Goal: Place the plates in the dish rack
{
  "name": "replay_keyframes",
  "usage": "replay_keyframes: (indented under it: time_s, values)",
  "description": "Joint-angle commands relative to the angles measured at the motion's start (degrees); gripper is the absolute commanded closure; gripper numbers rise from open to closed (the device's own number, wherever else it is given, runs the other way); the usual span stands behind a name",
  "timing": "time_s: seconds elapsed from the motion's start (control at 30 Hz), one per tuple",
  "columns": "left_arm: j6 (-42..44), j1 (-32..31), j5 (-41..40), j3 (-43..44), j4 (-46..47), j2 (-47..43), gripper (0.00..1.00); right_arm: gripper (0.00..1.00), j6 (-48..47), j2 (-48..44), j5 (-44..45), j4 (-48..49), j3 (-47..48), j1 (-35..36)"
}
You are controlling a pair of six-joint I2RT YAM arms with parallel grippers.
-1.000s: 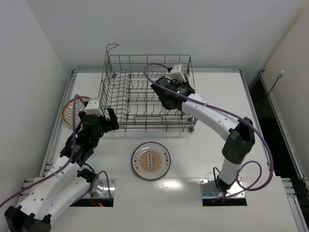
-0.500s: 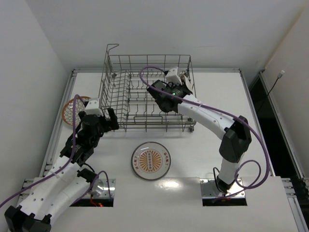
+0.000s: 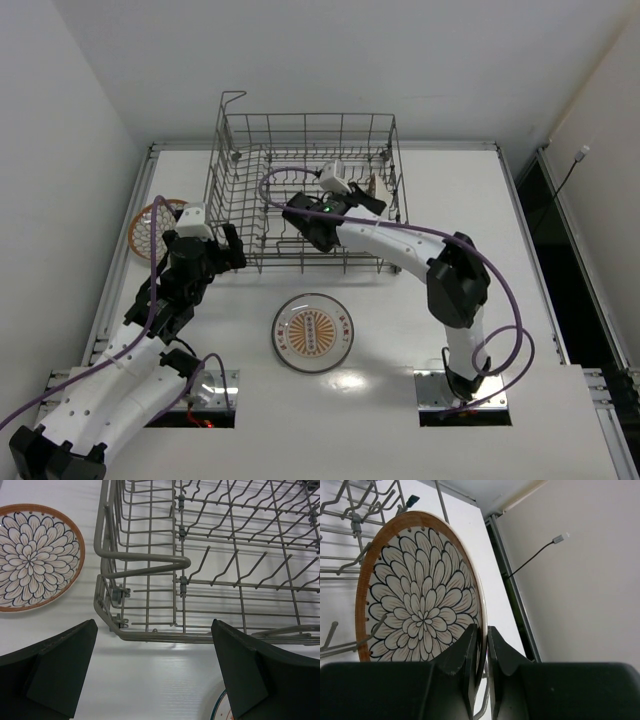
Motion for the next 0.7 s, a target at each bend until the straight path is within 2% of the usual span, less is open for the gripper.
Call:
replay_keyframes:
  time_s: [0.0,0.03,0.07,0.17,0.2,0.3,0.4,0.47,0.63,0.67]
  values:
    - [0.62,-0.58,-0.30,2.20,1.12,-0.78,0.01,0.93,5.19,2.23,2.33,-7.89,2.27,1.31]
    - [0.62,-0.58,-0.30,2.20,1.12,-0.78,0.01,0.90,5.71,2.23,2.33,-7.90,2.27,1.31]
    - [0.62,-0.58,-0.30,2.20,1.12,-0.78,0.01,0.77,6.24,2.23,2.33,-8.42,2.27,1.31]
    - [0.62,-0.58,-0.30,2.20,1.12,-0.78,0.01,0.48,8.26,1.54,2.33,-11.31,3.49,1.31]
    - [0.62,-0.58,-0.30,2.20,1.12,-0.78,0.01,0.30,9.05,1.53,2.33,-11.85,3.50,1.31]
    - [0.62,-0.58,-0.30,2.20,1.12,-0.78,0.01,0.10,9.06,-1.28,2.33,-11.85,3.50,0.78]
    - [0.62,-0.58,-0.30,2.20,1.12,-0.78,0.01,0.05,9.06,-4.26,1.64,-11.85,4.72,0.26]
    - [0.62,-0.58,-0.30,2.20,1.12,-0.78,0.01,0.05,9.06,-5.93,1.10,-11.33,5.26,0.25]
    - [0.62,-0.58,-0.30,2.20,1.12,-0.78,0.01,0.03,2.40,-13.83,-7.24,-5.54,3.86,1.65]
    - [0.62,-0.58,-0.30,2.20,1.12,-0.78,0.01,0.03,2.38,-17.68,-8.47,-5.00,2.89,1.66]
